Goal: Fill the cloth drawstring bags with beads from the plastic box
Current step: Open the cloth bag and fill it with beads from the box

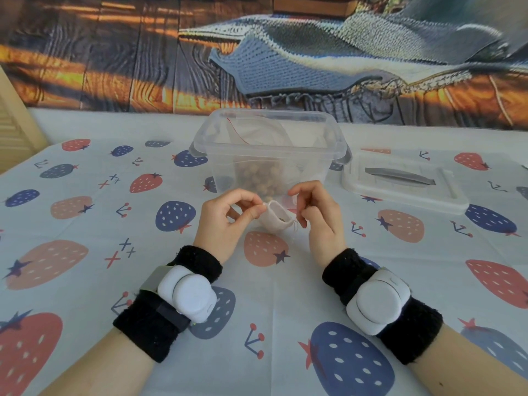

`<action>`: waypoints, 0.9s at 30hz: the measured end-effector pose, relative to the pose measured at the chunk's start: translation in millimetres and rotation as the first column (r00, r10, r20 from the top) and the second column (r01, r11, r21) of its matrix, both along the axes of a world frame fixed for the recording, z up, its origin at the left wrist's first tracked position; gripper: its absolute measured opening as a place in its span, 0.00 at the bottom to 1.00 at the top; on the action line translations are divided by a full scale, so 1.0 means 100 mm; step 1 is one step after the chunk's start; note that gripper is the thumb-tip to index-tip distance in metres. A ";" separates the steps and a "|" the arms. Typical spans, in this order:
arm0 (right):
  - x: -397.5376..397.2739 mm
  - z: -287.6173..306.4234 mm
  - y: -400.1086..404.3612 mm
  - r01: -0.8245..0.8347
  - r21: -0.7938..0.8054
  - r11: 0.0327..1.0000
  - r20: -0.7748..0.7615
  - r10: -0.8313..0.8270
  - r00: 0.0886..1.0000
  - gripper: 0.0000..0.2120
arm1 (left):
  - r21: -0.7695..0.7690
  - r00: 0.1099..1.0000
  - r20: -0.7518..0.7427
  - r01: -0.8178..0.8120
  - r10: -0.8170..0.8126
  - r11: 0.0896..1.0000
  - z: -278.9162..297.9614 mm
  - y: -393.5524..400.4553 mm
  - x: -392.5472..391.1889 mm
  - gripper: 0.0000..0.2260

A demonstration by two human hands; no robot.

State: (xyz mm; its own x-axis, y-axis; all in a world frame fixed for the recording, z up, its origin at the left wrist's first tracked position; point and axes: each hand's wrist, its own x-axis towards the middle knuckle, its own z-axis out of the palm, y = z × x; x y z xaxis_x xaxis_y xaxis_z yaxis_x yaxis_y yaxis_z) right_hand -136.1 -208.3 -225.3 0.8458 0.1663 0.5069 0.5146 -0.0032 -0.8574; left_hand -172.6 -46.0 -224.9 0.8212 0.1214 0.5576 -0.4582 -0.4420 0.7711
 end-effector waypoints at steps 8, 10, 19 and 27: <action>-0.02 0.02 0.01 0.101 0.083 0.991 -0.021 -0.099 0.995 0.04 | 0.007 1.000 -0.005 -0.017 0.017 1.000 0.00 0.00 -0.01 0.08; -0.04 0.04 -0.01 0.128 0.090 0.988 -0.021 -0.127 0.992 0.04 | 0.013 1.000 -0.006 -0.021 0.021 1.000 0.01 0.00 -0.01 0.08; -0.12 0.04 0.00 0.058 -0.124 0.991 0.193 -0.033 0.981 0.07 | 0.011 1.000 -0.011 -0.018 0.018 1.000 0.01 0.00 -0.01 0.07; -0.09 0.02 0.01 0.109 -0.200 0.974 0.233 -0.061 0.971 0.06 | 0.023 1.000 -0.008 -0.025 0.025 0.999 0.01 0.00 -0.01 0.08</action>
